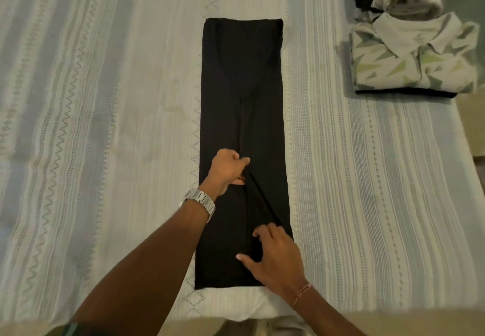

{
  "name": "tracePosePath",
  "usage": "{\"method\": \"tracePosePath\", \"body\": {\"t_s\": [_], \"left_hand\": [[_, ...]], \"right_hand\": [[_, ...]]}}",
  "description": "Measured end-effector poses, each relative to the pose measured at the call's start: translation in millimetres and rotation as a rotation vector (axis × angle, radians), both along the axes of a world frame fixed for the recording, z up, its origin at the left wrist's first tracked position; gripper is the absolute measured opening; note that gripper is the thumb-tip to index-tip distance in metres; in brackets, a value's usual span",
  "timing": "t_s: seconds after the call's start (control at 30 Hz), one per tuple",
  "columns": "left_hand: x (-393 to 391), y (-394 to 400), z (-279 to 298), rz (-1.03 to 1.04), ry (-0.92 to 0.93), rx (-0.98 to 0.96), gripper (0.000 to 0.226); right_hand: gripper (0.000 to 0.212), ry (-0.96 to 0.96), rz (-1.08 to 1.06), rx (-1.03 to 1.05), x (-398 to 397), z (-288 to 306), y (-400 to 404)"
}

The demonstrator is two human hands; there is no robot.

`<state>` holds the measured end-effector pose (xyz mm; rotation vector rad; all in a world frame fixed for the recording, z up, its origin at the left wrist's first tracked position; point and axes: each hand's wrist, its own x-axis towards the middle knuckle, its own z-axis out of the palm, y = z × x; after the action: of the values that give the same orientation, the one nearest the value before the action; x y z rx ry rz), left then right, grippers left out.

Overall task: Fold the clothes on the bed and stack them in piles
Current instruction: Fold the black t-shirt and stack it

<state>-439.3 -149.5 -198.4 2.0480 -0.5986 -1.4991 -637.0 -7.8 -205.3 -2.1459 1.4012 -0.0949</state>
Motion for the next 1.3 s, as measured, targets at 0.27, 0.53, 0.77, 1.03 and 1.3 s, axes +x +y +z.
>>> {"method": "tracePosePath", "body": {"t_s": [0.27, 0.53, 0.77, 1.03, 1.3], "left_hand": [[-12.9, 41.3, 12.8, -0.111, -0.071, -0.010, 0.017], [-23.8, 92.3, 12.5, -0.204, -0.078, 0.096, 0.016], [-26.2, 117.6, 13.9, -0.142, -0.038, 0.076, 0.010], [-25.5, 131.6, 11.9, -0.267, -0.020, 0.124, 0.030], [-11.5, 124.0, 17.1, -0.448, -0.046, 0.279, 0.020]], "right_hand": [[0.007, -0.092, -0.101, 0.099, 4.5, 10.4, 26.0], [0.044, -0.091, -0.044, 0.064, -11.1, 13.0, 61.4], [0.021, -0.155, 0.000, -0.100, -11.4, 9.2, 77.2], [0.018, -0.281, -0.056, -0.014, -3.6, 9.7, 87.8], [0.028, -0.226, -0.054, 0.024, -12.9, 15.7, 64.9]]}}
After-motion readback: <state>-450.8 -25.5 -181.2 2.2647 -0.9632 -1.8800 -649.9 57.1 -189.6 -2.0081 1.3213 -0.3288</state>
